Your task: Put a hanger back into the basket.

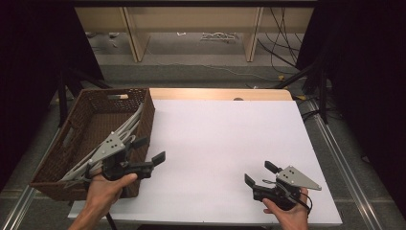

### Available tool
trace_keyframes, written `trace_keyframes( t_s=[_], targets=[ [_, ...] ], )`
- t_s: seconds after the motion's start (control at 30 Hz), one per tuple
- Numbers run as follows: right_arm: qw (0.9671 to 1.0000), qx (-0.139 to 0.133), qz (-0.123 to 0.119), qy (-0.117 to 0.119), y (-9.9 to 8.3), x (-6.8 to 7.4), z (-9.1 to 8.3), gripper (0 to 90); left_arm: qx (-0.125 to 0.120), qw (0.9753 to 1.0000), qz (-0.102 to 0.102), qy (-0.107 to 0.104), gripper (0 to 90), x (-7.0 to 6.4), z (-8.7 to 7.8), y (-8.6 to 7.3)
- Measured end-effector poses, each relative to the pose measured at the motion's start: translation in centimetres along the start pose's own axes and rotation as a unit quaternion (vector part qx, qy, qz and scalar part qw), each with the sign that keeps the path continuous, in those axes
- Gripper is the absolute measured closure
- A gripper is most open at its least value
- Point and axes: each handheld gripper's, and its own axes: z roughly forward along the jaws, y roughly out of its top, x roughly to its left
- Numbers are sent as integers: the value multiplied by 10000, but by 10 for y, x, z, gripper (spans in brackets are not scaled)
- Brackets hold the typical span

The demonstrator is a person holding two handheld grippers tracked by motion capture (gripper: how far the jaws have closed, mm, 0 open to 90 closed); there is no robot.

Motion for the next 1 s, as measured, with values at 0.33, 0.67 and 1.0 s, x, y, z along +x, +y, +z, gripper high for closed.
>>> trace_keyframes(
  t_s=[0.33, 0.67, 1.0],
  targets=[
    [10000, 0, -39, 86, 0, 4, 1, 162, 129, 9998, 9, -118, 163, -15, 19, -21],
    [9999, -3, -35, 95, 1, 6, 0, 162, 82, 9998, 104, -127, 162, -17, 25, -36],
    [9997, -59, -71, 206, 1, 9, -2, 157, 90, 9996, 222, -123, 159, -20, 26, -55]
  ],
)
